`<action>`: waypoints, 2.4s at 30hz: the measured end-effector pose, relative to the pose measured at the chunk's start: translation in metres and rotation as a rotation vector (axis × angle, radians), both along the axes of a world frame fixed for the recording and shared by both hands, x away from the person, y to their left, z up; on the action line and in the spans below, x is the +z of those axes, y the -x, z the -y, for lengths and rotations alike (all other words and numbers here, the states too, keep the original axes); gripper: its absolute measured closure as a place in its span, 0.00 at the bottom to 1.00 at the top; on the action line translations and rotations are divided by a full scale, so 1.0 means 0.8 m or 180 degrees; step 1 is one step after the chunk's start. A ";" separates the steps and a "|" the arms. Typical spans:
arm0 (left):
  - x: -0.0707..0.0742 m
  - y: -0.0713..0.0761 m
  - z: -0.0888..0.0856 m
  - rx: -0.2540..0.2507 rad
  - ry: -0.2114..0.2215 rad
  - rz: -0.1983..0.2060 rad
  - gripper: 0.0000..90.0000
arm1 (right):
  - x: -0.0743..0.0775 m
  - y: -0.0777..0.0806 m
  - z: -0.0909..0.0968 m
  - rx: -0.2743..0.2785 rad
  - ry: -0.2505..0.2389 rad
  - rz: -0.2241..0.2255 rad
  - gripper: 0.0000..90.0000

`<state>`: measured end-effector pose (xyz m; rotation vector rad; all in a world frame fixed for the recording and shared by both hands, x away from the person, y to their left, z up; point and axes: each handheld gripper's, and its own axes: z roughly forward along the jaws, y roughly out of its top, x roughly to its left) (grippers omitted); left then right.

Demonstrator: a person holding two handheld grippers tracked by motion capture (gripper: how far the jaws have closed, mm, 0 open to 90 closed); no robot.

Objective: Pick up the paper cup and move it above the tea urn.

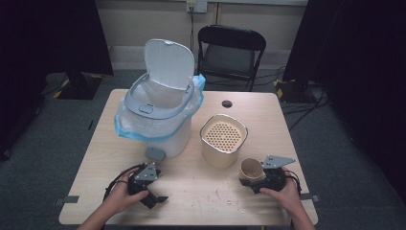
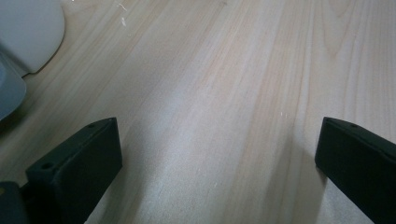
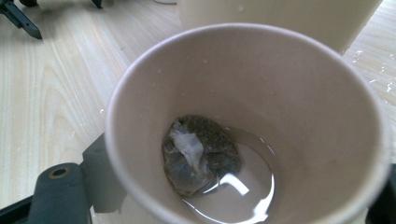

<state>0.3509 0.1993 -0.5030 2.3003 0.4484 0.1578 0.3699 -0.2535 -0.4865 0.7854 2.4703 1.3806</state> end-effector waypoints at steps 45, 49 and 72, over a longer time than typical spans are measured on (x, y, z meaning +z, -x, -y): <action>0.000 0.001 0.000 0.0013 -0.0009 0.0010 0.00 | -0.010 0.007 0.012 -0.0060 0.0192 0.0125 0.35; 0.000 0.001 0.000 0.0013 -0.0008 0.0010 0.00 | -0.009 0.006 0.016 -0.0121 0.0221 0.0146 0.35; 0.000 0.001 0.000 0.0012 -0.0010 0.0011 0.00 | 0.020 -0.005 0.015 -0.0369 0.0080 0.0201 0.36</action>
